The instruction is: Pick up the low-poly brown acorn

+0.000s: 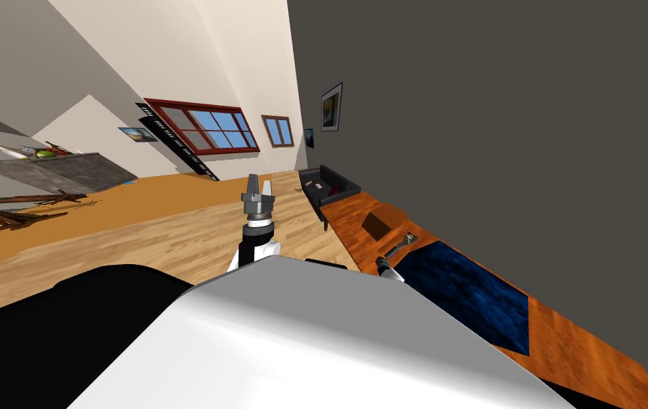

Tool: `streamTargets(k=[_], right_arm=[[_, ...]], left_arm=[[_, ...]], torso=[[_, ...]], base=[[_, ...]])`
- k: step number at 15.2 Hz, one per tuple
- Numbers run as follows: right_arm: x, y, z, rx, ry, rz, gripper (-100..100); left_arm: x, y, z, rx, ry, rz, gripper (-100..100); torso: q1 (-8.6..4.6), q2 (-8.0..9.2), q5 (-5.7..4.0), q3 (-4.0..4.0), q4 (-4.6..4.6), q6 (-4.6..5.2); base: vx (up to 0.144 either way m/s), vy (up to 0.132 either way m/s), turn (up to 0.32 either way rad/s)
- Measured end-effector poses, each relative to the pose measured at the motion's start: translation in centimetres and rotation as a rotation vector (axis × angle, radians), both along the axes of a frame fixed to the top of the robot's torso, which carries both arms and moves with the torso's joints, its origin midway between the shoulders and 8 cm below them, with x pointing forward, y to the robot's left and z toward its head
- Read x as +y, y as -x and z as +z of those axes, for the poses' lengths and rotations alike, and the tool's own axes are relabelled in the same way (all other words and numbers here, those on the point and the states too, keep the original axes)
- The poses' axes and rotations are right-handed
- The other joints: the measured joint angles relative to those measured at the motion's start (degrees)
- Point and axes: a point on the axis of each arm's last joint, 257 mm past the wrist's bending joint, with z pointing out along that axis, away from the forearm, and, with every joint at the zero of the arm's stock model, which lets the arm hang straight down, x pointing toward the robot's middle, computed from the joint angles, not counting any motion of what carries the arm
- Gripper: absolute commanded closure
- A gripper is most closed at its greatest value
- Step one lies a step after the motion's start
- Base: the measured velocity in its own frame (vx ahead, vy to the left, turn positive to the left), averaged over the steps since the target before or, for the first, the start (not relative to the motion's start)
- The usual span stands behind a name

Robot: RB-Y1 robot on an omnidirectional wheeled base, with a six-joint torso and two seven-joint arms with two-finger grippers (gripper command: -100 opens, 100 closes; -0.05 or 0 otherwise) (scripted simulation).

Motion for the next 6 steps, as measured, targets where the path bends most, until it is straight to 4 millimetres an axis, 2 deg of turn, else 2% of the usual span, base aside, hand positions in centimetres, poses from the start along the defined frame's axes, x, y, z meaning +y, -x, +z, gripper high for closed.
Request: streamTargets(k=[2,6], right_arm=[[-0.3,-0.1,0.1,-0.003,-0.005,-0.007,100],[-2.1,0.2,0.5,-0.001,-0.003,-0.026,100]], left_arm=[[0.0,0.0,0.0,0.000,0.000,0.000,0],[0.0,0.0,0.0,0.000,0.000,0.000,0]], torso=[[-0.04,0.00,-0.01,0.00,0.01,0.03],[0.11,0.06,0.03,0.04,0.03,0.03]], base=[[-0.013,0.027,0.025],[-0.024,0.051,0.045]])
